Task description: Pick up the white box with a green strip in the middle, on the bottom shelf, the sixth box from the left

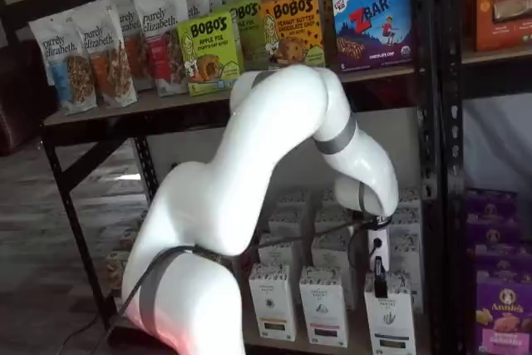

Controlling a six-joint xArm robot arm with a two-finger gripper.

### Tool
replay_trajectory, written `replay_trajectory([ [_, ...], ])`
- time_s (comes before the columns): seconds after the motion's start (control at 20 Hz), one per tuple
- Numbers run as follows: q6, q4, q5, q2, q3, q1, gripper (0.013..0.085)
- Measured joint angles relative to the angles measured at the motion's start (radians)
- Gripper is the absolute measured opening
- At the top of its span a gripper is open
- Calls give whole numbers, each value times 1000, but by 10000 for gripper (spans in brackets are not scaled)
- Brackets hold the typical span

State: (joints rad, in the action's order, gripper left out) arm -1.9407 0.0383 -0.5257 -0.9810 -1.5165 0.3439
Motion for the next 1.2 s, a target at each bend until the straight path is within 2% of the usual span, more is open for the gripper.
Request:
replay_trajectory([
  [0.3,43,-58,-6,-73,-77,8,850],
  [0.7,134,-160,10,-112,-94,5,850],
  [0.95,146,-170,11,-122,-99,2,850],
  [1.0,148,-172,16,-123,-98,2,810],
  [1.05,147,-172,24,-123,-96,2,810],
  [1.15,142,-168,32,-124,-95,4,730],
  [1.2,140,-165,28,-124,-97,4,730],
])
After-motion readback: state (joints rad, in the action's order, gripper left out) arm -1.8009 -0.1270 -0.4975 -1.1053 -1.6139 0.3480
